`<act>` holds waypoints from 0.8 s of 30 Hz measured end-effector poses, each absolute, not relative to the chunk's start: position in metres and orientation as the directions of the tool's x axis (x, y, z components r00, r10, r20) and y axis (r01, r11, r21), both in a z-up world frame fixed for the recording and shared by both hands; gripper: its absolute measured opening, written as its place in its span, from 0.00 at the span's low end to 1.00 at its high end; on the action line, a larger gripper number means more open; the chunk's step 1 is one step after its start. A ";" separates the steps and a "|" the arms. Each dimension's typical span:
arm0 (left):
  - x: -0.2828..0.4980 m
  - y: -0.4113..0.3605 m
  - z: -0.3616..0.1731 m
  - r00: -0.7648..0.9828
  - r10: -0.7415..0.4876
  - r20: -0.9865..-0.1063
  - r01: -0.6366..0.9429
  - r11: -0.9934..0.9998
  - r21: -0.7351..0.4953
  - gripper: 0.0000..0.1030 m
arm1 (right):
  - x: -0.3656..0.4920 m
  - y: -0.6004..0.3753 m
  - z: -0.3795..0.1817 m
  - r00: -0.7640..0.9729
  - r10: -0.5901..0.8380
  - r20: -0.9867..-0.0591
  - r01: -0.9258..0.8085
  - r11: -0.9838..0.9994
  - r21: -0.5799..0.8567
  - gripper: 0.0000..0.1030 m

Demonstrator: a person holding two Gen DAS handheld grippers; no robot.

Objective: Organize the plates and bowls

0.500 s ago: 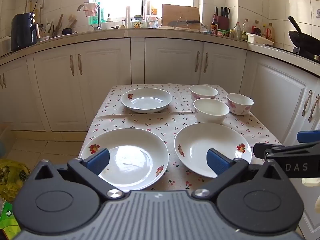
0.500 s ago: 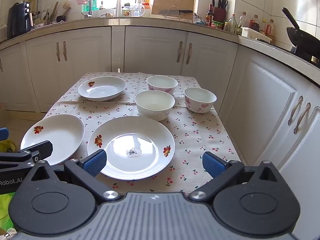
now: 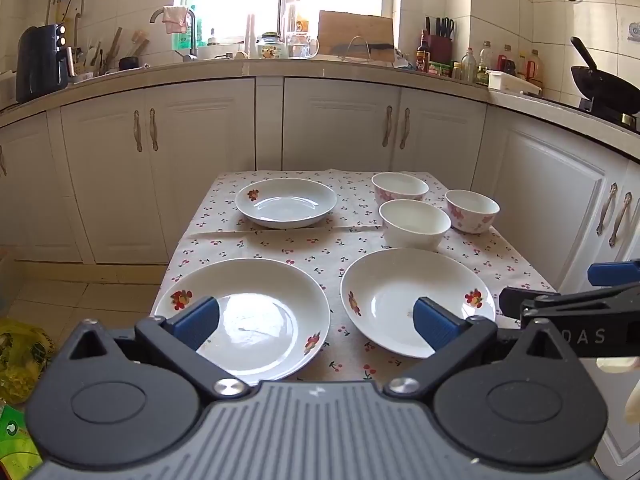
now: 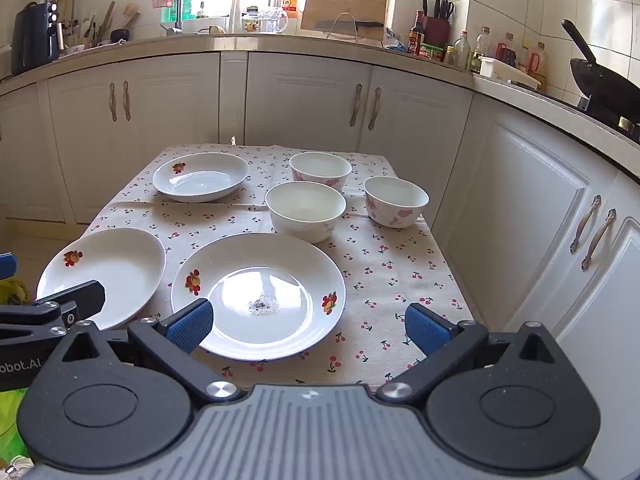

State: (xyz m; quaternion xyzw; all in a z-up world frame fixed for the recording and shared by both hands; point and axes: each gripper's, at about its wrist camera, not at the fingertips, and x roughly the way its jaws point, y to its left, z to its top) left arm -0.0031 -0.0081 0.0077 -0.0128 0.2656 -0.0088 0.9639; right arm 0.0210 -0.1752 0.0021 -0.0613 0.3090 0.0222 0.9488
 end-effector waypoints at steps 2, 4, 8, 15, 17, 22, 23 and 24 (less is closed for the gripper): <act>-0.002 0.002 0.005 0.860 -0.036 -0.508 0.018 0.999 -0.040 0.99 | 0.021 -0.176 0.002 0.809 0.003 -0.588 -0.079 0.991 -0.104 1.00; -0.003 0.002 0.005 0.861 -0.036 -0.508 0.018 0.999 -0.040 0.99 | 0.020 -0.176 0.003 0.810 0.000 -0.587 -0.077 0.991 -0.107 1.00; -0.002 0.001 0.004 0.860 -0.037 -0.509 0.019 0.999 -0.040 0.99 | 0.020 -0.176 0.003 0.811 -0.005 -0.585 -0.074 0.991 -0.110 1.00; -0.001 0.001 0.003 0.860 -0.040 -0.508 0.022 0.999 -0.042 0.99 | 0.020 -0.177 0.004 0.812 -0.007 -0.584 -0.072 0.991 -0.112 1.00; -0.001 0.001 0.003 0.860 -0.041 -0.508 0.022 0.999 -0.042 0.99 | 0.019 -0.178 0.004 0.812 -0.008 -0.584 -0.071 0.991 -0.113 1.00; -0.002 0.000 0.003 0.862 -0.042 -0.505 0.023 0.999 -0.043 0.99 | 0.019 -0.175 0.003 0.813 -0.013 -0.582 -0.067 0.991 -0.115 1.00; -0.002 0.000 0.003 0.862 -0.041 -0.505 0.022 0.999 -0.043 0.99 | 0.019 -0.175 0.003 0.814 -0.013 -0.581 -0.067 0.991 -0.116 1.00; -0.002 0.000 0.003 0.862 -0.041 -0.506 0.023 0.999 -0.043 0.99 | 0.019 -0.175 0.003 0.814 -0.014 -0.581 -0.066 0.991 -0.117 1.00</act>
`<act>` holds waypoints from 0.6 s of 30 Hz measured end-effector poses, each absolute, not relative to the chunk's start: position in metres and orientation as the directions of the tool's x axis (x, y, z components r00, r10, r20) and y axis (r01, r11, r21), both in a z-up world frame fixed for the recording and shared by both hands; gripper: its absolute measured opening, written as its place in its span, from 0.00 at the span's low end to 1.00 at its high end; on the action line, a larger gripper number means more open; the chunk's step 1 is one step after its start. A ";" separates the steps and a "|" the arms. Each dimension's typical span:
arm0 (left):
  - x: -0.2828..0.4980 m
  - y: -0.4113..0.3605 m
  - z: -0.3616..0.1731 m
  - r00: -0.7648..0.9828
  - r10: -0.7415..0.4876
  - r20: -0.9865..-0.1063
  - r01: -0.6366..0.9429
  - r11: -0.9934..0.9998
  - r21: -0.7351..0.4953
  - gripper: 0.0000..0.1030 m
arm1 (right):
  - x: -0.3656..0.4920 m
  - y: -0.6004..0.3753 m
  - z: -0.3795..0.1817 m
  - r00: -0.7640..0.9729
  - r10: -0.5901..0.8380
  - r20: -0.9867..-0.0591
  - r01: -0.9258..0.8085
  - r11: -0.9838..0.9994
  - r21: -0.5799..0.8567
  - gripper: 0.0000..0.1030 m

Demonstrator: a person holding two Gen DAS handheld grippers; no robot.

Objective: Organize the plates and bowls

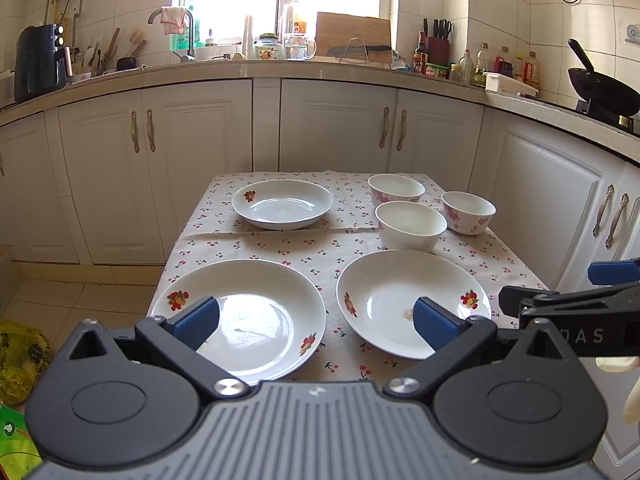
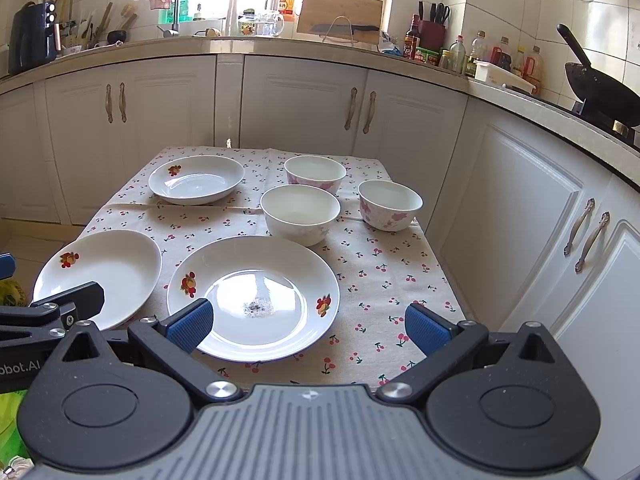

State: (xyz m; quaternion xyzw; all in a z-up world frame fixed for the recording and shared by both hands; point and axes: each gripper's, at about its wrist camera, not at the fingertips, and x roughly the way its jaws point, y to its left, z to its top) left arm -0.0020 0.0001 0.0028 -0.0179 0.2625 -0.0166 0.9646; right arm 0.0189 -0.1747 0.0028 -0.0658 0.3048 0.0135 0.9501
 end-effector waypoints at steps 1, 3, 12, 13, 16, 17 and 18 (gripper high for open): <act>-0.002 0.000 0.003 0.861 -0.041 -0.506 0.023 0.999 -0.043 0.99 | 0.019 -0.175 0.003 0.814 -0.015 -0.581 -0.065 0.991 -0.117 1.00; -0.002 0.000 0.003 0.862 -0.041 -0.506 0.022 0.999 -0.044 0.99 | 0.019 -0.175 0.003 0.814 -0.014 -0.581 -0.066 0.991 -0.117 1.00; -0.003 0.000 0.003 0.861 -0.046 -0.507 0.026 0.999 -0.046 0.99 | 0.018 -0.174 0.003 0.814 -0.019 -0.580 -0.063 0.991 -0.120 1.00; -0.003 0.000 0.003 0.861 -0.046 -0.507 0.026 0.999 -0.046 0.99 | 0.018 -0.174 0.004 0.815 -0.019 -0.579 -0.063 0.991 -0.120 1.00; -0.003 0.000 0.004 0.861 -0.047 -0.506 0.027 0.999 -0.048 0.99 | 0.018 -0.174 0.004 0.815 -0.019 -0.579 -0.062 0.991 -0.120 1.00; -0.003 0.000 0.004 0.861 -0.047 -0.506 0.027 0.998 -0.048 0.99 | 0.018 -0.174 0.004 0.815 -0.019 -0.579 -0.063 0.991 -0.120 1.00; -0.003 0.000 0.004 0.862 -0.047 -0.505 0.026 0.998 -0.048 0.99 | 0.018 -0.174 0.004 0.815 -0.019 -0.579 -0.063 0.991 -0.120 1.00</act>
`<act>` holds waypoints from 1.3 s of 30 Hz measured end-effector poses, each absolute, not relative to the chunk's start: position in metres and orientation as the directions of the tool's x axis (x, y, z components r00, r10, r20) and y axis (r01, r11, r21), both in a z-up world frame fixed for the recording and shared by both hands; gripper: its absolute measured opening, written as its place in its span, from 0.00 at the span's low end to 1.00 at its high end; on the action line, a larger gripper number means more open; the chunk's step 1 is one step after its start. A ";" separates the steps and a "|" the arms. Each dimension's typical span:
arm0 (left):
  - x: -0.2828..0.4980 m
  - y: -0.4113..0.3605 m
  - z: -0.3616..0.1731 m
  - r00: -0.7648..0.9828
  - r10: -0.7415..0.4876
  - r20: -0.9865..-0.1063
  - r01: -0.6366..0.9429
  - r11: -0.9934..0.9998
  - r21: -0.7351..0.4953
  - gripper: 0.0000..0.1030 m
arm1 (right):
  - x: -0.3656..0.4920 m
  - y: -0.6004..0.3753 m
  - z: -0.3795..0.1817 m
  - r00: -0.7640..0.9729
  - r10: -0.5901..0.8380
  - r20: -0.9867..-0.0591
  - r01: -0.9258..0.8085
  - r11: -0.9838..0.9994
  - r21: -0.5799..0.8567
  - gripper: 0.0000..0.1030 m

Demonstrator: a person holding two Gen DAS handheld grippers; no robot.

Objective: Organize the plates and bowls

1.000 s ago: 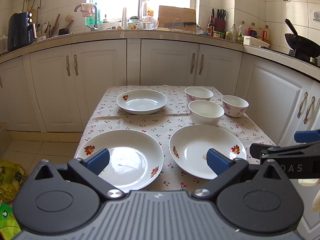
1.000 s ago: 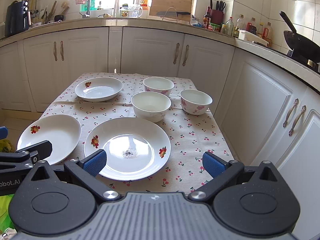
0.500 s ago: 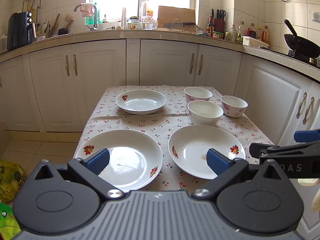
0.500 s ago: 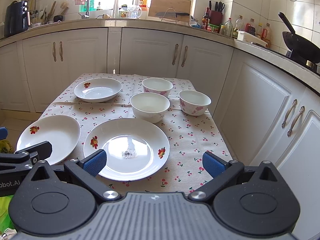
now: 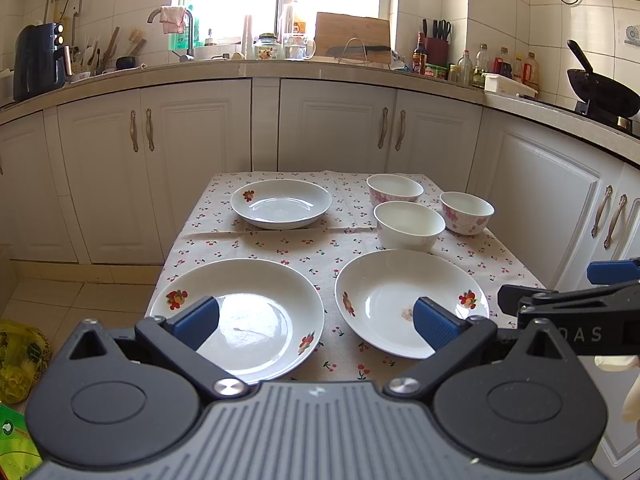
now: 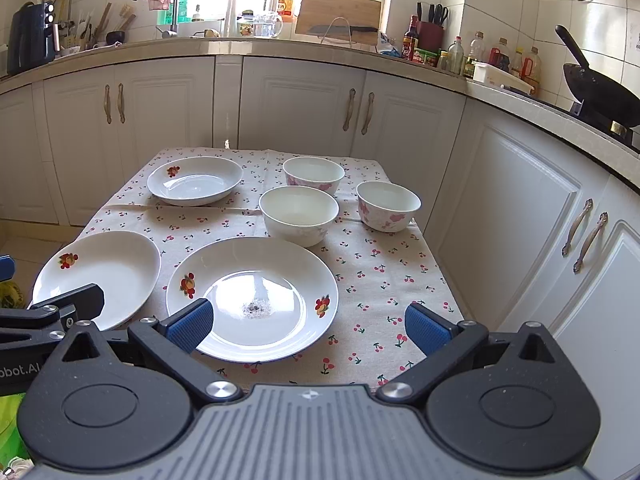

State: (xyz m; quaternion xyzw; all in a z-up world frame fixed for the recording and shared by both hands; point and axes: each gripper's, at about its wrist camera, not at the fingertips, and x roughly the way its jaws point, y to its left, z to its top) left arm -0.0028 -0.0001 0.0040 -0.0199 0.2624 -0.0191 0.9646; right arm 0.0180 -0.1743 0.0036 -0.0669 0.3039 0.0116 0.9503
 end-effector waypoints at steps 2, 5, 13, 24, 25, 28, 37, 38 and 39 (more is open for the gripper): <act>-0.003 0.000 0.004 0.861 -0.048 -0.506 0.027 0.998 -0.048 0.99 | 0.018 -0.174 0.004 0.815 -0.020 -0.579 -0.062 0.991 -0.121 1.00; -0.003 0.000 0.003 0.861 -0.049 -0.507 0.028 0.998 -0.049 0.99 | 0.018 -0.175 0.004 0.815 -0.021 -0.579 -0.061 0.991 -0.121 1.00; -0.004 0.001 0.004 0.861 -0.052 -0.506 0.033 0.998 -0.046 0.99 | 0.017 -0.173 0.005 0.817 -0.027 -0.576 -0.056 0.991 -0.124 1.00; -0.004 0.001 0.005 0.861 -0.054 -0.505 0.034 0.998 -0.048 0.99 | 0.016 -0.173 0.005 0.818 -0.029 -0.574 -0.054 0.991 -0.126 1.00; -0.004 0.001 0.004 0.861 -0.053 -0.506 0.034 0.998 -0.048 0.99 | 0.016 -0.173 0.005 0.818 -0.029 -0.574 -0.053 0.991 -0.125 1.00; -0.004 0.001 0.005 0.861 -0.053 -0.506 0.034 0.998 -0.047 0.99 | 0.016 -0.173 0.004 0.817 -0.030 -0.576 -0.053 0.991 -0.126 1.00; -0.003 0.002 0.005 0.860 -0.054 -0.507 0.035 0.998 -0.046 0.99 | 0.018 -0.172 0.005 0.813 -0.033 -0.581 -0.051 0.990 -0.128 1.00; -0.002 0.002 0.005 0.860 -0.054 -0.507 0.036 0.998 -0.046 0.99 | 0.019 -0.171 0.005 0.813 -0.034 -0.582 -0.051 0.990 -0.129 1.00; -0.002 0.002 0.005 0.860 -0.054 -0.508 0.036 0.998 -0.046 0.99 | 0.019 -0.172 0.005 0.813 -0.034 -0.582 -0.051 0.990 -0.129 1.00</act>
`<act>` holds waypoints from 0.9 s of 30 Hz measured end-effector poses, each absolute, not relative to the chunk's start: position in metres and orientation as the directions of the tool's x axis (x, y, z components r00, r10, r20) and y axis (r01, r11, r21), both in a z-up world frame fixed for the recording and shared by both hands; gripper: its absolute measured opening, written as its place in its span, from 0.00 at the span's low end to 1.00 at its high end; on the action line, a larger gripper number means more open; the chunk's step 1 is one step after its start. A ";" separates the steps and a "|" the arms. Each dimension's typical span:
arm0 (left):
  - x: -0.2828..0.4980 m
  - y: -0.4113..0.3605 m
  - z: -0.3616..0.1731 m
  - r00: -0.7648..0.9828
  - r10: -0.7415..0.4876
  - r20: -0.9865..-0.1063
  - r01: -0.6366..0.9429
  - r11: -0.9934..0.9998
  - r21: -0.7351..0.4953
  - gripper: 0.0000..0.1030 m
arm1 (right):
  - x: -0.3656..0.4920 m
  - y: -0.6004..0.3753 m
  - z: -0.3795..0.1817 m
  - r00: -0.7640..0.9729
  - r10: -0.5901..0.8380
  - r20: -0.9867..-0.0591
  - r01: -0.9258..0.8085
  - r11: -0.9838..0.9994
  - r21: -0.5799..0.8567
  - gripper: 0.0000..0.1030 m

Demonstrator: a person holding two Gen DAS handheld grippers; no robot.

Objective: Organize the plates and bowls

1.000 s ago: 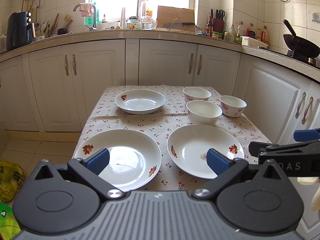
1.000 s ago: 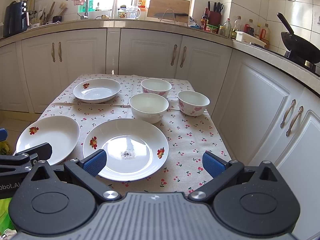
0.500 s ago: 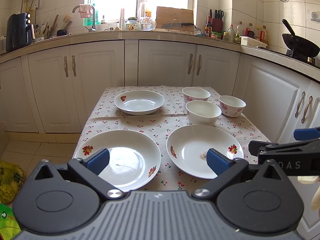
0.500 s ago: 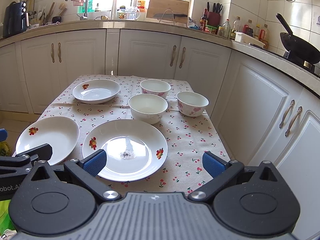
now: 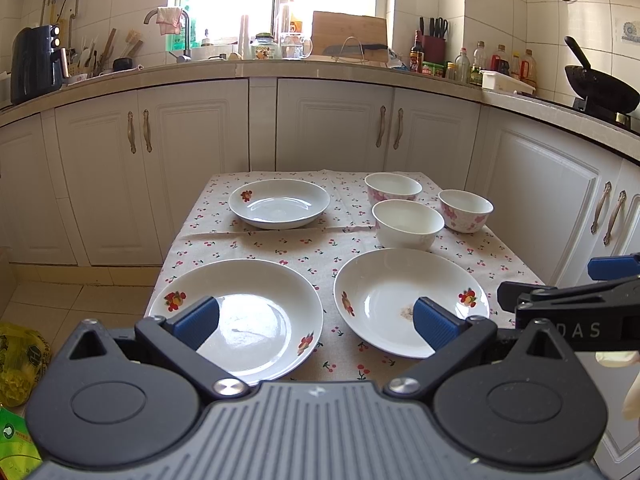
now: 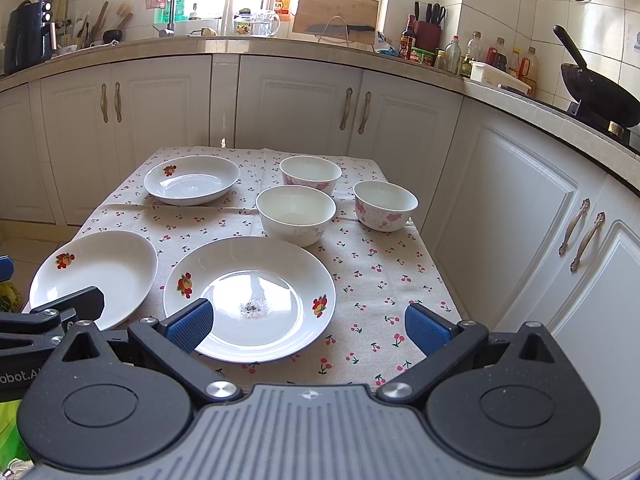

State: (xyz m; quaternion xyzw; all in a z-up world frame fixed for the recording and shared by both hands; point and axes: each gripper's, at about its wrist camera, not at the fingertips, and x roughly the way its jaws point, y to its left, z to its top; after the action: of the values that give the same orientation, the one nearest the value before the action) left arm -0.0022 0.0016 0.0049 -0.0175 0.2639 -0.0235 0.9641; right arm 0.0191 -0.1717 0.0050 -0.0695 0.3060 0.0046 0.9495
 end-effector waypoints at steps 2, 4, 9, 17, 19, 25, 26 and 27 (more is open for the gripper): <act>-0.001 0.002 0.005 0.859 -0.056 -0.509 0.038 0.998 -0.046 0.99 | 0.020 -0.171 0.005 0.811 -0.035 -0.584 -0.052 0.990 -0.132 1.00; 0.001 0.003 0.004 0.859 -0.059 -0.509 0.041 0.998 -0.046 0.99 | 0.022 -0.170 0.005 0.810 -0.036 -0.585 -0.054 0.989 -0.136 1.00; 0.004 0.005 0.003 0.856 -0.065 -0.512 0.046 0.998 -0.049 0.99 | 0.028 -0.168 0.005 0.805 -0.031 -0.592 -0.067 0.988 -0.142 1.00; 0.015 0.017 -0.001 0.862 -0.069 -0.501 0.057 0.998 -0.040 0.99 | 0.041 -0.157 0.009 0.813 0.011 -0.583 -0.137 0.975 -0.173 1.00; 0.018 0.022 -0.004 0.863 -0.059 -0.502 0.054 0.998 -0.023 0.99 | 0.046 -0.155 0.012 0.814 0.038 -0.580 -0.164 0.972 -0.167 1.00; 0.027 0.039 -0.014 0.860 -0.042 -0.508 0.054 0.998 0.009 0.99 | 0.069 -0.154 0.014 0.800 0.152 -0.580 -0.244 0.966 -0.083 1.00; 0.028 0.042 -0.017 0.859 -0.043 -0.511 0.059 0.998 0.014 0.99 | 0.074 -0.154 0.014 0.793 0.171 -0.585 -0.256 0.964 -0.066 1.00; 0.028 0.045 -0.020 0.857 -0.048 -0.512 0.066 0.998 0.017 0.99 | 0.078 -0.153 0.013 0.787 0.187 -0.587 -0.268 0.962 -0.051 1.00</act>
State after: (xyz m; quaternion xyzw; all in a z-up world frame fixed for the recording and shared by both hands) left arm 0.0281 0.0451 -0.0199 0.0169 0.2654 -0.0294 0.9636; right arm 0.0778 -0.1530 0.0126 -0.0660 0.3030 0.1206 0.9430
